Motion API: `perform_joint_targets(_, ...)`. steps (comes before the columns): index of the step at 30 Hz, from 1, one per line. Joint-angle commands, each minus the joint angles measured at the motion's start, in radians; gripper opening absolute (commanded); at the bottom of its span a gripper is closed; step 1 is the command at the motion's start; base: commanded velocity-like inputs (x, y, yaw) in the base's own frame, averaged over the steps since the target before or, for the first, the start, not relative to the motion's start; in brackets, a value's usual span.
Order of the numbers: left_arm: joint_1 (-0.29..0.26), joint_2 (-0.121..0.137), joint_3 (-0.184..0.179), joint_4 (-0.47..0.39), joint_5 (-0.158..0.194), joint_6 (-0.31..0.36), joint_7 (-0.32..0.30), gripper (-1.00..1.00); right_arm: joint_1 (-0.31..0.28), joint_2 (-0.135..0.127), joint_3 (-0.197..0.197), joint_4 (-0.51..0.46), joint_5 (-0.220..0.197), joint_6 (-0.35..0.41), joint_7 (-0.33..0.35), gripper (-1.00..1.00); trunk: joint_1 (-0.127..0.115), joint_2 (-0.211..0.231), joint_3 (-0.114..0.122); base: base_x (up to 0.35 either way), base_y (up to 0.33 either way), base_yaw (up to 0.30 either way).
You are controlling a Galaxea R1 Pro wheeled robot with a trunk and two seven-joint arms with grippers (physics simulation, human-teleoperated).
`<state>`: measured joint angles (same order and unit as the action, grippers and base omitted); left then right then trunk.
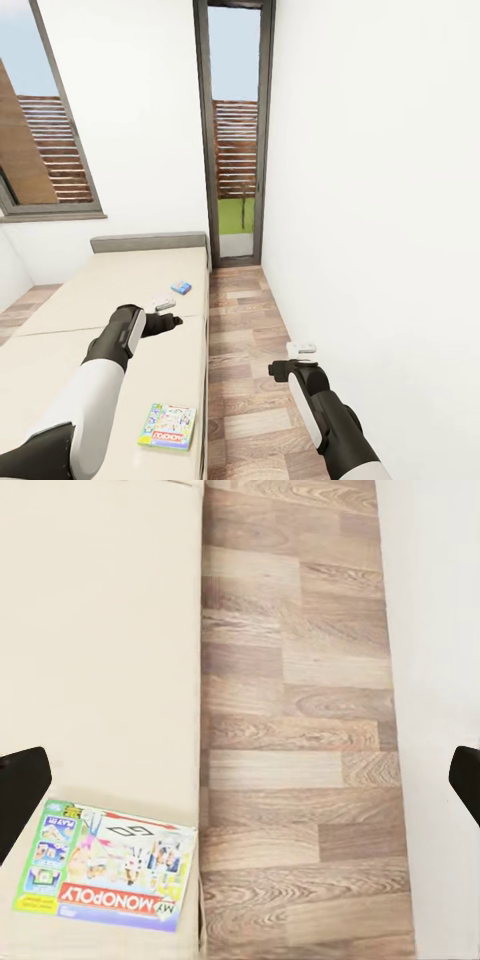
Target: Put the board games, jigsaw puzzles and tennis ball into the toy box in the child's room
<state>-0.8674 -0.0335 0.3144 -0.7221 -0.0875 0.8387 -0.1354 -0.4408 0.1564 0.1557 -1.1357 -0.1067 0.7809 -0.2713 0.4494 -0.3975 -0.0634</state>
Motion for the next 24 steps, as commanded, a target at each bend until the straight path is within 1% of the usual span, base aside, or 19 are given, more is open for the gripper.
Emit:
perform_joint_targets(1,-0.001,0.000,0.007,0.034,-0.010,0.001,-0.006,1.00,-0.001,0.000,0.001,-0.001,-0.010,0.003,-0.010,1.00,0.001,-0.003,-0.003,0.000,0.000,0.000)
perform_joint_targets(3,-0.002,0.001,0.008,0.076,-0.012,-0.005,-0.005,1.00,-0.001,0.001,0.001,-0.001,-0.010,0.003,-0.009,1.00,0.001,-0.003,-0.005,0.000,0.000,0.000)
perform_joint_targets(4,-0.002,0.002,0.010,0.120,-0.012,-0.022,-0.004,1.00,-0.001,0.001,0.001,-0.001,-0.011,0.004,-0.009,1.00,0.001,-0.003,-0.006,0.000,0.000,0.000)
perform_joint_targets(5,-0.002,0.002,0.010,0.141,-0.013,-0.034,-0.003,1.00,-0.001,0.002,0.001,-0.001,-0.011,0.004,-0.009,1.00,0.001,-0.003,-0.007,0.000,0.000,0.000)
perform_joint_targets(6,-0.002,0.002,0.011,0.179,-0.014,-0.065,-0.002,1.00,-0.001,0.003,0.001,-0.001,-0.011,0.005,-0.009,1.00,0.001,-0.003,-0.009,0.000,0.000,0.000)
perform_joint_targets(7,-0.002,0.002,0.011,0.197,-0.014,-0.083,-0.001,1.00,-0.001,0.003,0.001,-0.001,-0.011,0.005,-0.009,1.00,0.001,-0.003,-0.010,0.000,0.000,0.000)
perform_joint_targets(8,-0.002,0.002,0.011,0.229,-0.015,-0.119,0.001,1.00,-0.001,0.004,0.001,0.000,-0.011,0.005,-0.009,1.00,0.001,-0.003,-0.012,0.000,0.000,0.000)
perform_joint_targets(12,-0.002,0.002,0.011,0.295,-0.015,-0.181,0.008,1.00,-0.001,0.005,0.000,0.000,-0.011,0.007,-0.009,1.00,0.001,-0.003,-0.018,0.000,0.000,0.000)
perform_joint_targets(15,-0.002,0.002,0.011,0.321,-0.016,-0.202,0.016,1.00,-0.001,0.004,0.000,0.000,-0.011,0.008,-0.009,1.00,0.001,-0.003,-0.023,0.000,0.000,0.000)
perform_joint_targets(18,-0.002,-0.001,0.009,0.343,-0.016,-0.247,0.034,1.00,-0.002,0.004,-0.001,0.001,-0.012,0.010,-0.009,1.00,0.001,-0.003,-0.028,0.000,0.000,0.000)
perform_joint_targets(21,-0.002,-0.004,0.008,0.365,-0.016,-0.298,0.059,1.00,-0.002,0.004,-0.001,0.002,-0.012,0.010,-0.009,1.00,0.001,-0.003,-0.033,0.000,0.000,0.000)
perform_joint_targets(22,-0.002,-0.004,0.009,0.395,-0.013,-0.337,0.081,1.00,-0.002,0.005,-0.001,0.002,-0.012,0.010,-0.009,1.00,0.001,-0.003,-0.034,0.000,0.000,0.000)
perform_joint_targets(24,-0.002,-0.004,0.013,0.434,-0.011,-0.377,0.103,1.00,-0.002,0.005,-0.001,0.002,-0.012,0.011,-0.009,1.00,0.001,-0.003,-0.038,0.000,0.000,0.000)
